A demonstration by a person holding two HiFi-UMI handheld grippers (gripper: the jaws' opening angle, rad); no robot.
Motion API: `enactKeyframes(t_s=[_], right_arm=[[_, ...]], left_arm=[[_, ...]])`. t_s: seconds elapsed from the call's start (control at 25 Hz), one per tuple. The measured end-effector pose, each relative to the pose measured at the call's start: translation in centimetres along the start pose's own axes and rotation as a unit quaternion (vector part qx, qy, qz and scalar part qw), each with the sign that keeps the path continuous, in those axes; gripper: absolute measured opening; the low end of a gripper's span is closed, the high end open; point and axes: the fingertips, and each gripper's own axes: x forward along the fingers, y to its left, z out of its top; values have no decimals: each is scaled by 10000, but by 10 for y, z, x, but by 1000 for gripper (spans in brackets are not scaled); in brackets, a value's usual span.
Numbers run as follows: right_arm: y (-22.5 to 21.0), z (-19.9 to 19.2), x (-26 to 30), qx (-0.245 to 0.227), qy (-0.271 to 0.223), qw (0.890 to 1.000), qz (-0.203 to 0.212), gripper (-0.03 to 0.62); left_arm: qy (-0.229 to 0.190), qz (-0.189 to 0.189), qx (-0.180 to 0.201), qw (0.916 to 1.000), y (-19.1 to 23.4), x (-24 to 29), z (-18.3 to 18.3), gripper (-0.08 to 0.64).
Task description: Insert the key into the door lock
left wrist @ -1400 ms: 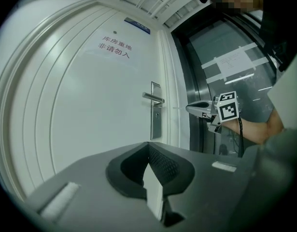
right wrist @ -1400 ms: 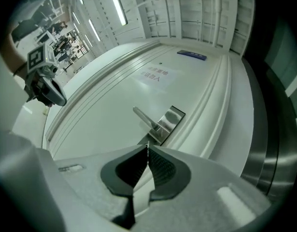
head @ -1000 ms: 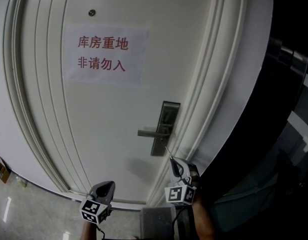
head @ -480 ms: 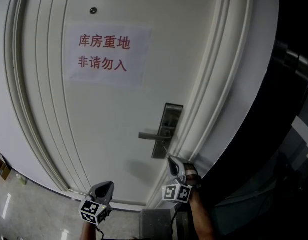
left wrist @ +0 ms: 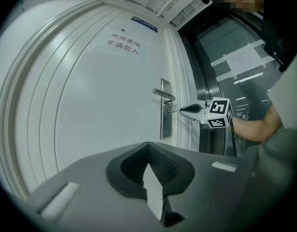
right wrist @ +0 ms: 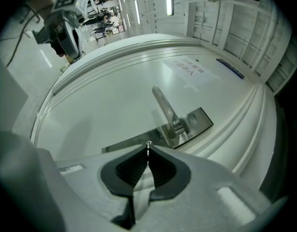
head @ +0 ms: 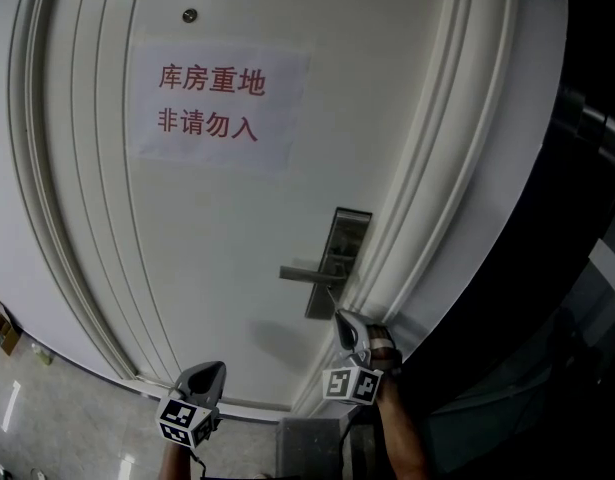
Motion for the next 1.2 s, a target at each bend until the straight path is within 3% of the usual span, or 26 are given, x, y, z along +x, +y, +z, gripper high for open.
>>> enactKeyframes(t_s=[0.44,1.2], right_arm=[[2,-6,8,-76,99,9999,17,11],[3,-3,15,-847,400,9956,12,11]], left_arm=[[-9,51,-41,10000,3,0,-3,3],[-10,12,-107,9999,4,-1,-6,3]])
